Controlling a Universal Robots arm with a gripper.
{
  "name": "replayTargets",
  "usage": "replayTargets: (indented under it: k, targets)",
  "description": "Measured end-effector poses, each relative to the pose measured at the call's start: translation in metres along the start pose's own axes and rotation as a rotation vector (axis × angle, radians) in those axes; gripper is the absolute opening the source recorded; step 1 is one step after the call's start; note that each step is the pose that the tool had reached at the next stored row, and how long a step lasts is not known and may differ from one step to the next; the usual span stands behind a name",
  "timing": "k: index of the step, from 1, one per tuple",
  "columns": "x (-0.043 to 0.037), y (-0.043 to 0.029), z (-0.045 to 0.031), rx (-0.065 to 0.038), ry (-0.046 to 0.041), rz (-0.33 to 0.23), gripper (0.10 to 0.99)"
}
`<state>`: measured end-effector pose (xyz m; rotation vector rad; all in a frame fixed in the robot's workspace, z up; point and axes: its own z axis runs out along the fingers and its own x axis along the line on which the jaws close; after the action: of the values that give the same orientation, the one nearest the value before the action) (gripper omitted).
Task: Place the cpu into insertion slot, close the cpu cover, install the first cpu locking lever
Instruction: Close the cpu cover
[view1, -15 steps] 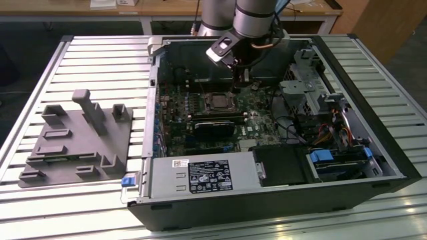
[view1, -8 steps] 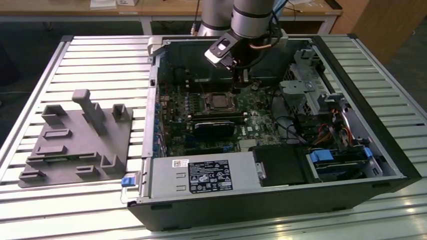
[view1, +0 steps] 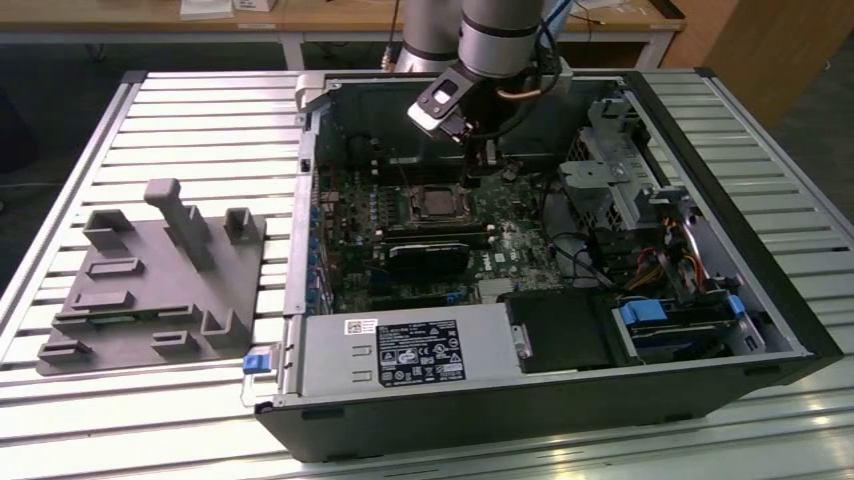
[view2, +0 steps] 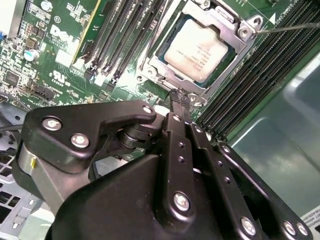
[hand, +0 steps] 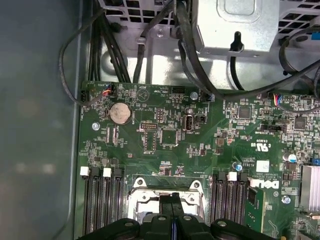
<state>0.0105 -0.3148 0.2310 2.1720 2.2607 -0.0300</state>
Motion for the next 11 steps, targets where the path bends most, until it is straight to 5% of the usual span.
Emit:
replayTargets:
  k: [11]
  targets:
    - [-0.0034,-0.0161,0.0016,-0.009,-0.0006,-0.020,0.106]
